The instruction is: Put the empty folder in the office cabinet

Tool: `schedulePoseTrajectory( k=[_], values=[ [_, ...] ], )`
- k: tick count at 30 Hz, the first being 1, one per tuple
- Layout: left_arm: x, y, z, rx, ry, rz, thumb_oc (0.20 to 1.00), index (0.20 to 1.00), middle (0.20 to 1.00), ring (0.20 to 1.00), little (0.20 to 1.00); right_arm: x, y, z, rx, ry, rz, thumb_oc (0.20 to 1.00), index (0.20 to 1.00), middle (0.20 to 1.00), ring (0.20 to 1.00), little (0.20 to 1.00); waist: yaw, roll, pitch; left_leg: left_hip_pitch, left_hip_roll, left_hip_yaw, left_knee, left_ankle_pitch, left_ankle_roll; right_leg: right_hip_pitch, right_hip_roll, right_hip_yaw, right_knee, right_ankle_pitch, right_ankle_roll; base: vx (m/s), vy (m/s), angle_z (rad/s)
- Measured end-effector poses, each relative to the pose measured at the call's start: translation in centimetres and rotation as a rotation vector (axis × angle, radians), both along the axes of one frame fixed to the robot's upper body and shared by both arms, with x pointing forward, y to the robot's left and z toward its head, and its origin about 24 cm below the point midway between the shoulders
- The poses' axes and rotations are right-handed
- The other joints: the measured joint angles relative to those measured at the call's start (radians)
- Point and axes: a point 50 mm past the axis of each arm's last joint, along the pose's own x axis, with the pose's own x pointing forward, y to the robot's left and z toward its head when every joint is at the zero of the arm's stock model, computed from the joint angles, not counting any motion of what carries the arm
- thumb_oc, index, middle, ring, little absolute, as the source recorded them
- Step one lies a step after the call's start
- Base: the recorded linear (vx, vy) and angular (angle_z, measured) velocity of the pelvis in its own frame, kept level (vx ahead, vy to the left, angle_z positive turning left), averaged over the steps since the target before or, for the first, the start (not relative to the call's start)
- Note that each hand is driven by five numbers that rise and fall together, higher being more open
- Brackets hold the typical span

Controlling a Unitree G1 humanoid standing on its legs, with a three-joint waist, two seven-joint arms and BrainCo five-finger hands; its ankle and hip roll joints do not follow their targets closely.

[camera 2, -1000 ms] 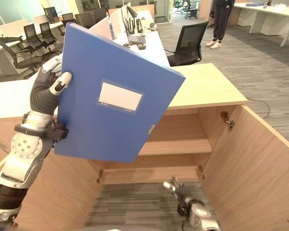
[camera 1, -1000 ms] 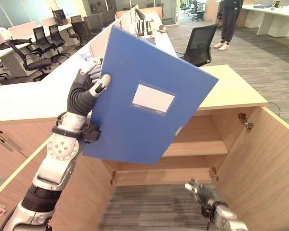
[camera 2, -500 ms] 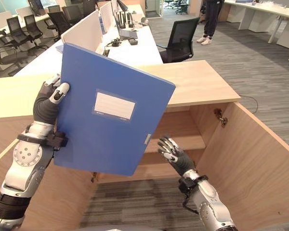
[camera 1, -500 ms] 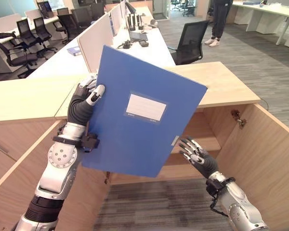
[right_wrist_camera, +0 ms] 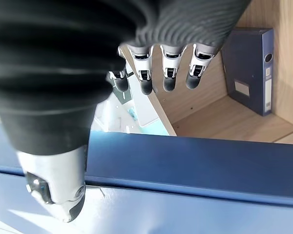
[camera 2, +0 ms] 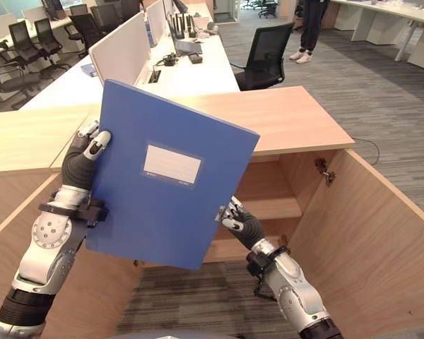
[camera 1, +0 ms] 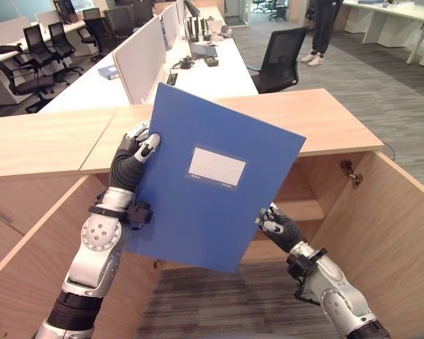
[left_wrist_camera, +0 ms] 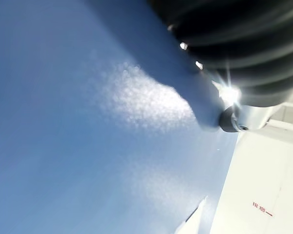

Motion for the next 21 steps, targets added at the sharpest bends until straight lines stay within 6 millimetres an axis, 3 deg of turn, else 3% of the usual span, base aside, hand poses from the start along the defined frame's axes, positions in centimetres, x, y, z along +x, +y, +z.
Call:
schedulePoseTrajectory(
  k=[18, 19, 21],
  values=[
    [0.6, -1.0, -2.6, -0.054, 0.118, -0.028, 0.2, 0.2, 0.2, 0.2, 0.2, 0.2, 0.8, -0.1, 0.03, 0.022, 0.004, 1.0, 1.0, 1.0, 1.0, 1.0, -0.002, -0.007, 0.008, 0.001, 0.0, 0.002, 0.0, 0.0, 0.0, 0.0, 0.001, 0.004, 0.0, 0.001, 0.0, 0.0, 0.0, 0.0],
    [0.6, -1.2, -2.7, -0.054, 0.121, -0.035, 0.2, 0.2, 0.2, 0.2, 0.2, 0.2, 1.0, -0.1, 0.031, 0.023, 0.009, 0.2, 0.2, 0.2, 0.2, 0.2, -0.002, -0.008, 0.009, 0.001, 0.0, 0.002, 0.0, 0.0, 0.0, 0.0, 0.0, 0.004, 0.0, 0.001, 0.0, 0.0, 0.0, 0.0],
    [0.5, -1.7, -3.1, -0.052, 0.145, -0.058, 0.2, 0.2, 0.2, 0.2, 0.2, 0.0, 1.4, -0.4, 0.031, 0.033, 0.029, 0.2, 0.2, 0.2, 0.2, 0.2, -0.002, -0.01, 0.01, 0.001, 0.0, 0.002, 0.0, 0.0, 0.0, 0.0, 0.001, 0.004, 0.0, 0.001, 0.0, 0.0, 0.0, 0.0]
  ],
)
